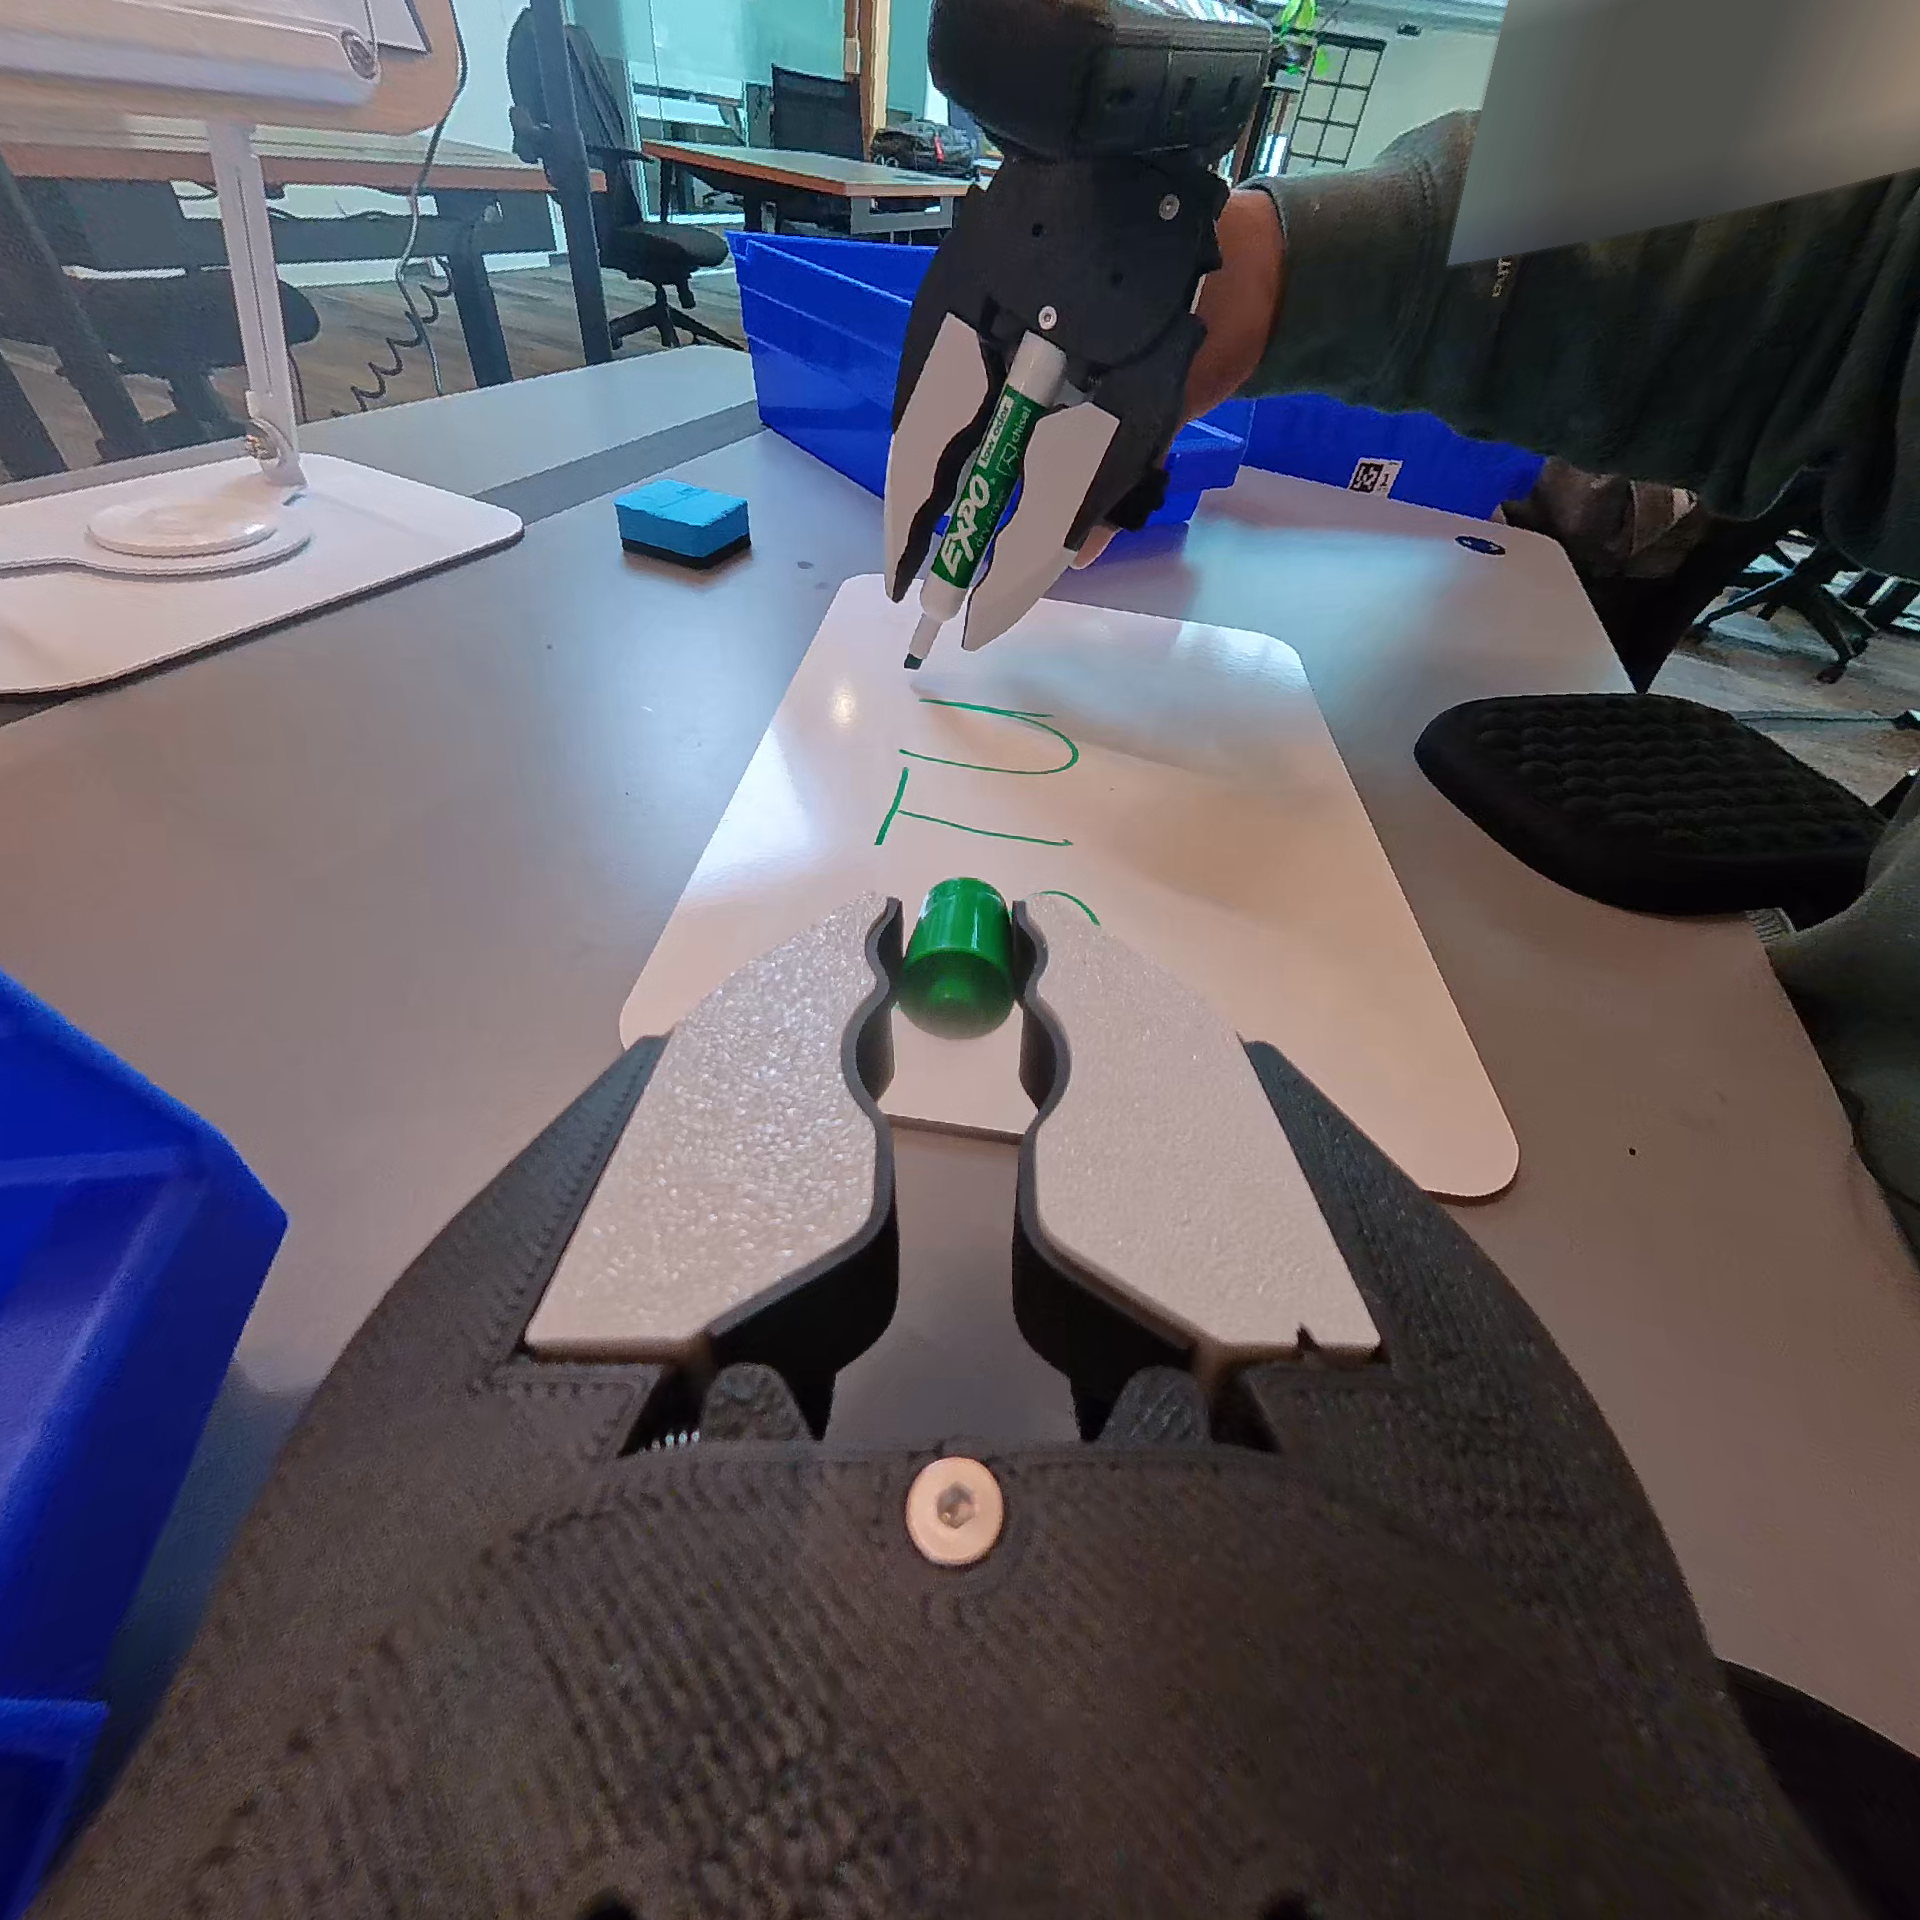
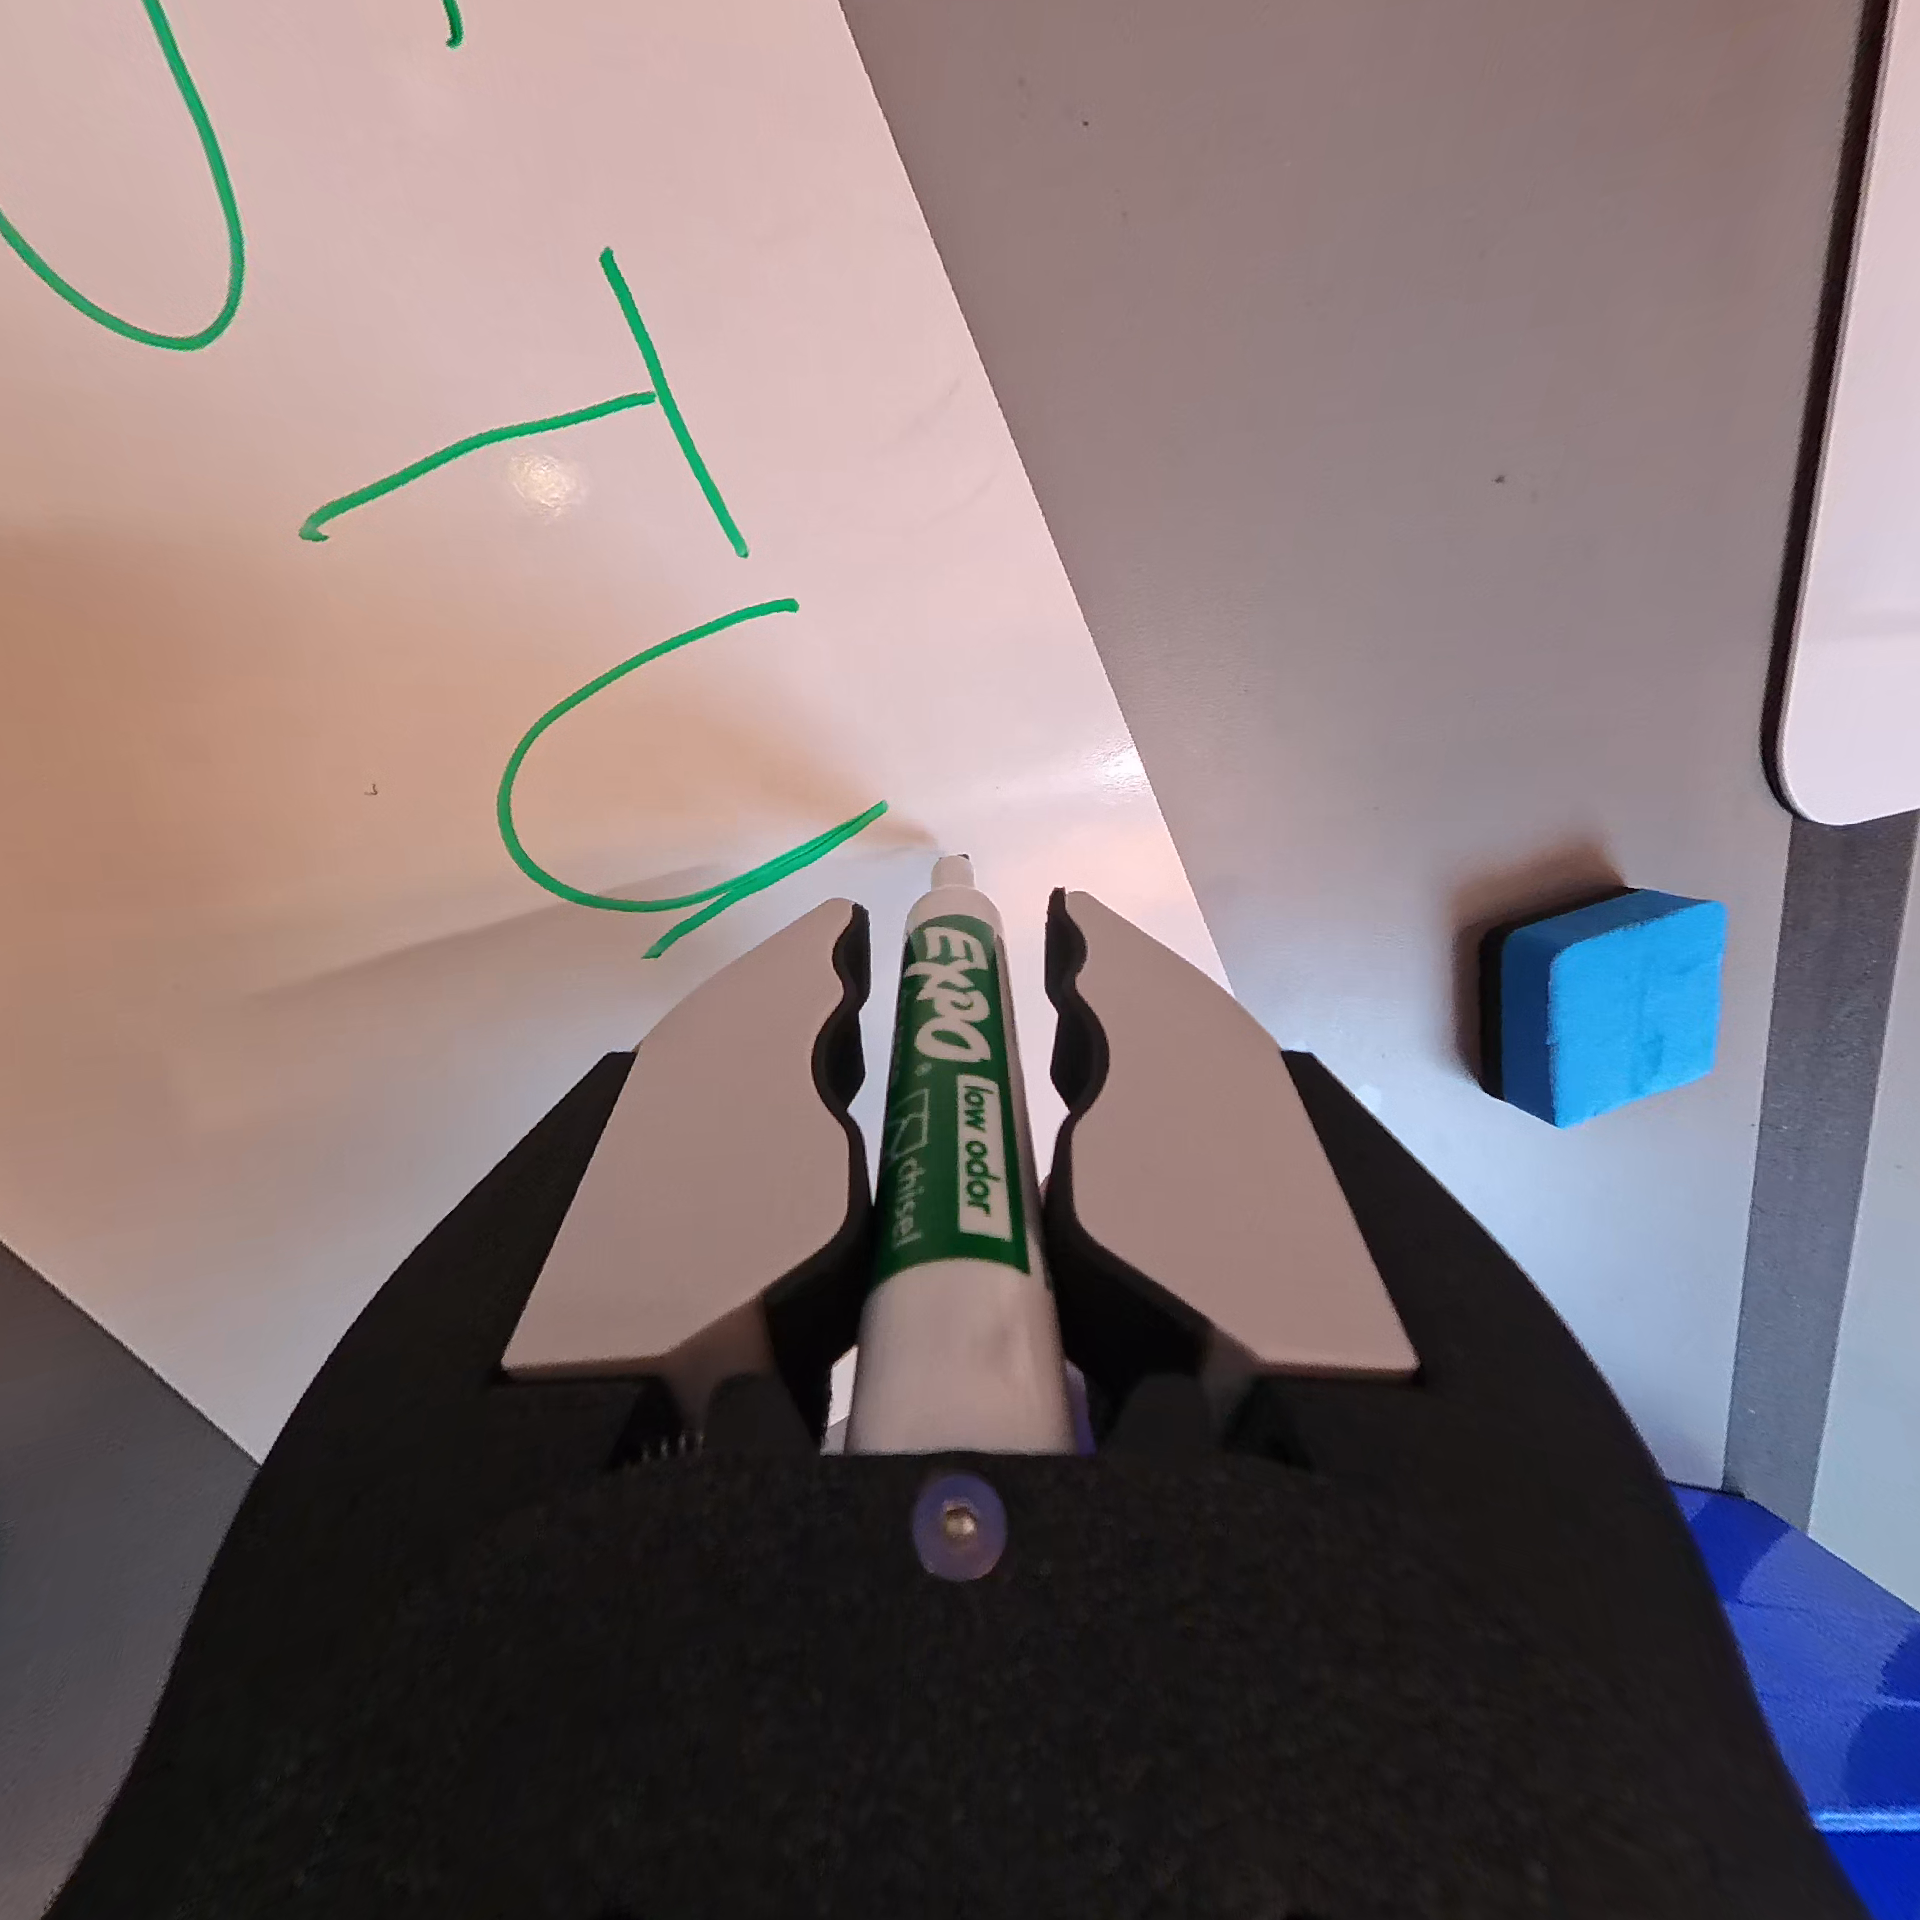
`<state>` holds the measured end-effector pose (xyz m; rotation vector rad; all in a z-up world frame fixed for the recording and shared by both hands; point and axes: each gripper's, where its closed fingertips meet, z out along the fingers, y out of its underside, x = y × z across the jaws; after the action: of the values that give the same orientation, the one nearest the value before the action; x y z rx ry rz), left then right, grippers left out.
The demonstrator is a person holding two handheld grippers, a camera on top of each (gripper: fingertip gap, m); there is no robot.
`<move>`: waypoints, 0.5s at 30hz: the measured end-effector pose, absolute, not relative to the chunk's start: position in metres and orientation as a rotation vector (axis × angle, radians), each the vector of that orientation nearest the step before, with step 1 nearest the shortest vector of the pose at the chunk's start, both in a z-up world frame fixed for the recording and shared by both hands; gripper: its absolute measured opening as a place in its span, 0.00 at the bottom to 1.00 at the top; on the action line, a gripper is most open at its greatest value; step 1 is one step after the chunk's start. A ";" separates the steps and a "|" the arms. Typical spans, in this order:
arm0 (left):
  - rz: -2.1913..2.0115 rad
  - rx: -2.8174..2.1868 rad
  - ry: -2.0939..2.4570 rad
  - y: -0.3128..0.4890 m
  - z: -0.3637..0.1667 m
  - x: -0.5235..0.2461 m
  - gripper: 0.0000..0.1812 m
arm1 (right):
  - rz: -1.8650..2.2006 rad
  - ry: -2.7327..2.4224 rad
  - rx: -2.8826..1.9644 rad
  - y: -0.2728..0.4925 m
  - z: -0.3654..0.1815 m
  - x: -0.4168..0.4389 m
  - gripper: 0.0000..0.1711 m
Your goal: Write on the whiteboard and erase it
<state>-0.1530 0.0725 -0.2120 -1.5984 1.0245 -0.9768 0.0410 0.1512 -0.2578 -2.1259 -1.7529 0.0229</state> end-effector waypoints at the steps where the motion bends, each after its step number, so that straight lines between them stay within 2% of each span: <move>1: -0.977 -1.599 1.024 0.072 -0.212 -0.153 0.11 | 0.022 -1.755 -2.127 0.151 -0.258 0.041 0.20; 15: -0.977 -1.599 1.024 0.073 -0.212 -0.153 0.11 | 0.011 -1.778 -2.139 0.150 -0.263 0.043 0.19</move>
<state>-0.1534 0.0727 -0.2121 -1.5993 1.0243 -0.9774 0.0425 0.1504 -0.2629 -2.1392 -1.7782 0.0115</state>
